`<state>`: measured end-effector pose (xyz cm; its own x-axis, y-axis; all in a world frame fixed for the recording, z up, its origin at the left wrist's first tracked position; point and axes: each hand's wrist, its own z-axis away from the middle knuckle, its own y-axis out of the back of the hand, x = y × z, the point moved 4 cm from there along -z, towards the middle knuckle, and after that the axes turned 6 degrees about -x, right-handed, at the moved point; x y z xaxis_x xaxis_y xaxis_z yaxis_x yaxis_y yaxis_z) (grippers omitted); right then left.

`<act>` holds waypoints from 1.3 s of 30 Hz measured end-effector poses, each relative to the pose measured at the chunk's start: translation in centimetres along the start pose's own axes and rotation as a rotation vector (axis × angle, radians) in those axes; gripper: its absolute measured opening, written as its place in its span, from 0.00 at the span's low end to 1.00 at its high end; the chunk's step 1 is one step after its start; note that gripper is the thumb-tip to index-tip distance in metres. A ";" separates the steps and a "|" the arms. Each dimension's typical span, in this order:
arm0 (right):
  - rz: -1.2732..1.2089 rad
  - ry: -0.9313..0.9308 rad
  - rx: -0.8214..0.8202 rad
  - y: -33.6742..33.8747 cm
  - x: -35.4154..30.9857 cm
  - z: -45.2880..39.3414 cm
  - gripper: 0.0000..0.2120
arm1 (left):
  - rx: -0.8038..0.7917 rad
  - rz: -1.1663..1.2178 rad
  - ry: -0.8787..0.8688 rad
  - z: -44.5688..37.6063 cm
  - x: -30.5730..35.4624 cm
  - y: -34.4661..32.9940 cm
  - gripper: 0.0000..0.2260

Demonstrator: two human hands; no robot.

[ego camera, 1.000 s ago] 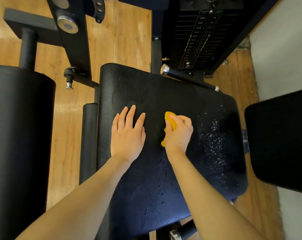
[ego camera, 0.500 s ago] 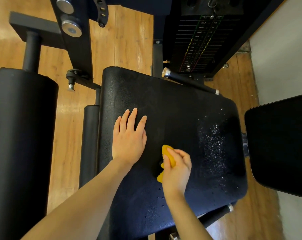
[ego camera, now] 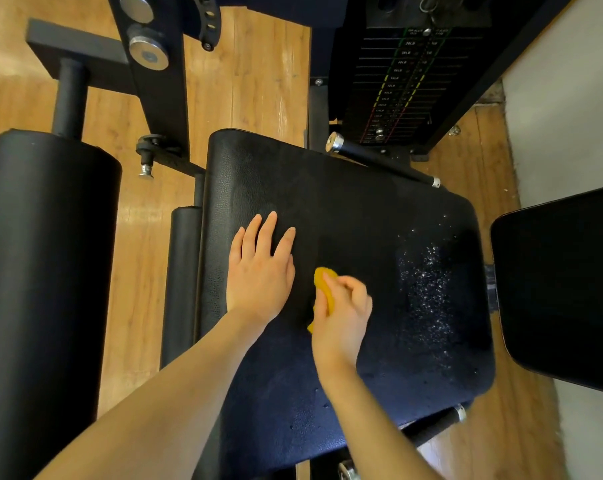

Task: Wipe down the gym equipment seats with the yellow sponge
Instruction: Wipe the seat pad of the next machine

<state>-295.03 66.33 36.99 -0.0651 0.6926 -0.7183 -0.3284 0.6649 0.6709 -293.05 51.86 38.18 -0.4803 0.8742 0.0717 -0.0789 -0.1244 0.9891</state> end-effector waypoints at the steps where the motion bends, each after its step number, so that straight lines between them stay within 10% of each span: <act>1: 0.000 -0.005 -0.002 0.0 0.3 1.4 0.15 | -0.005 -0.005 0.005 -0.1 0.0 0.0 0.19; 17: -0.018 -0.064 -0.125 -0.2 -2.9 -6.9 0.15 | -0.001 0.015 -0.018 0.1 -0.1 -0.2 0.20; 39: -0.121 0.010 -0.094 2.9 3.7 4.1 0.15 | -0.040 0.095 -0.004 2.6 -0.2 0.7 0.18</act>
<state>-292.37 71.94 37.03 -0.0285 0.6058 -0.7951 -0.4216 0.7139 0.5591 -290.77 52.84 39.17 -0.4839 0.8593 0.1657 -0.0680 -0.2257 0.9718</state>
